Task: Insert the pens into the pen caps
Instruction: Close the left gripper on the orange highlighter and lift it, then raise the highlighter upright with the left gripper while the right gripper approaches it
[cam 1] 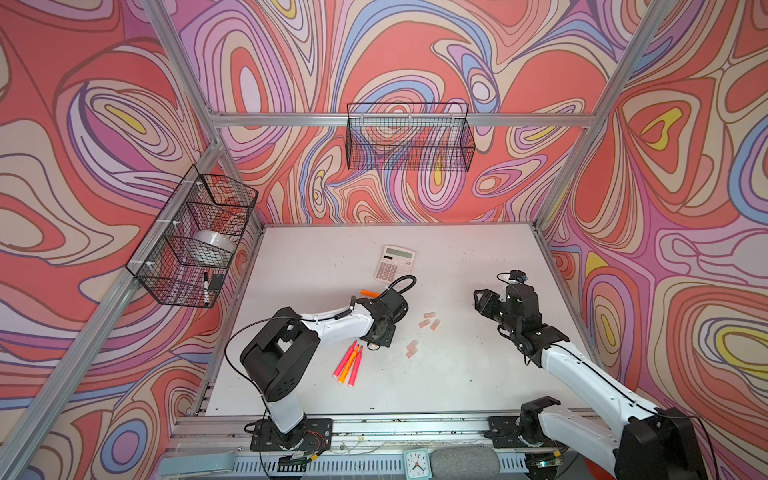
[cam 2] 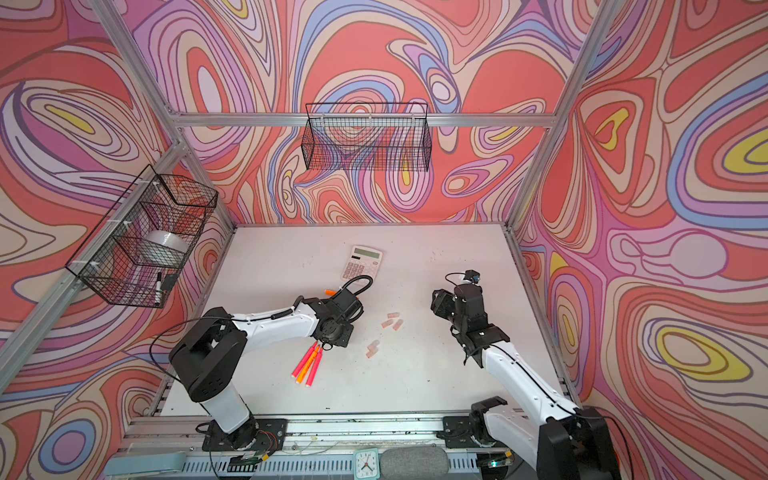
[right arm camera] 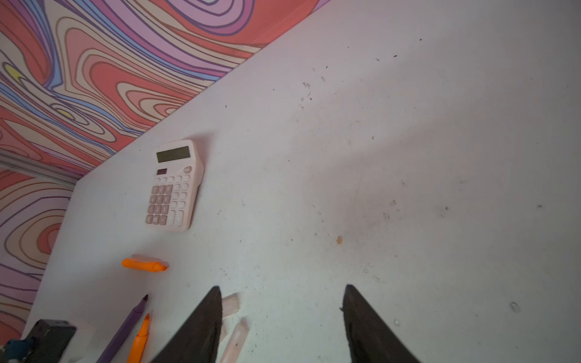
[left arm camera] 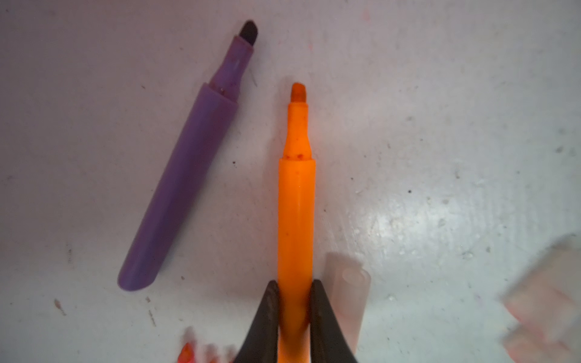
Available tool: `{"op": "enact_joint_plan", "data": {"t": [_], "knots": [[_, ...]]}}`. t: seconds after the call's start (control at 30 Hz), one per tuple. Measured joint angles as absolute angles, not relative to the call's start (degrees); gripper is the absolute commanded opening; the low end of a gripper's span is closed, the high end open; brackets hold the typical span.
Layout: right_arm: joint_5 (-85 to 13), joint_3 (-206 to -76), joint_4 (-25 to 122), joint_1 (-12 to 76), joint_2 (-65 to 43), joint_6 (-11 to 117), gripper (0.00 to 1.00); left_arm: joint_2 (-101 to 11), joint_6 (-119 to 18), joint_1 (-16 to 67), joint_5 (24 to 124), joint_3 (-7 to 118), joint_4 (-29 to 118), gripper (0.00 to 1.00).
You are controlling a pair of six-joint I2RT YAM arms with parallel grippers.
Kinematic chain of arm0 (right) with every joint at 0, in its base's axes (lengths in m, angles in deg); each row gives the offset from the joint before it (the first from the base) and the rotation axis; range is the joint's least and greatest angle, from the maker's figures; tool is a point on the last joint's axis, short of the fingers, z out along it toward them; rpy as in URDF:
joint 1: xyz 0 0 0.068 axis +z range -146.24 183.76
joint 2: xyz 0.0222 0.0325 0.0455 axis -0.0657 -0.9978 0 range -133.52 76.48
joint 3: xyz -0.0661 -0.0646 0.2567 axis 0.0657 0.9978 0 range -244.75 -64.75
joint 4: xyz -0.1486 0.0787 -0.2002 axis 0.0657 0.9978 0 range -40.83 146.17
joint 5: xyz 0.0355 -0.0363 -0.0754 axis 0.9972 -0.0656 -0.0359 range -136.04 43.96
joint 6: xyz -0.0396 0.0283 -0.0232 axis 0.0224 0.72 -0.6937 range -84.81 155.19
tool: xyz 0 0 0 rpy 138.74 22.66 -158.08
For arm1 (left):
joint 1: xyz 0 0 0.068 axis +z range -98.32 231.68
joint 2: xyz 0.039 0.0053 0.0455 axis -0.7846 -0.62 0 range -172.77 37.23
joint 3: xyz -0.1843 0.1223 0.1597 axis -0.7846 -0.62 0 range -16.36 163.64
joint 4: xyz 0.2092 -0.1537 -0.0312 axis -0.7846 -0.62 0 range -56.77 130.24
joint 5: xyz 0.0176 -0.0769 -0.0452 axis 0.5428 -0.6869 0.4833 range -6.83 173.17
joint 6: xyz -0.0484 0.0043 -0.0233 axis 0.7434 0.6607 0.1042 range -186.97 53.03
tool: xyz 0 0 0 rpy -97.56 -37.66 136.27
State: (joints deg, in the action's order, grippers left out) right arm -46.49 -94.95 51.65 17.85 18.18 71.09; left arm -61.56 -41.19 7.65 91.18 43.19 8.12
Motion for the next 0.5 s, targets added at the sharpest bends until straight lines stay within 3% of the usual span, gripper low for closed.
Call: {"op": "enact_joint_plan", "data": {"t": [0.13, 0.33, 0.5], "knots": [[-42.5, -94.3, 48.9, 18.4, 20.2, 75.4, 0.62, -59.0, -40.9, 8.4, 91.2, 49.9, 3.2, 0.1], [-40.0, -94.8, 43.8, 22.4, 21.1, 81.7, 0.62, -53.0, -41.0, 10.8, 89.6, 61.1, 0.1, 0.0], [-41.7, -97.7, 35.0, 27.7, 18.3, 87.2, 0.6, -43.6, -40.5, 12.3, 88.3, 55.0, 9.8, 0.0]]}}
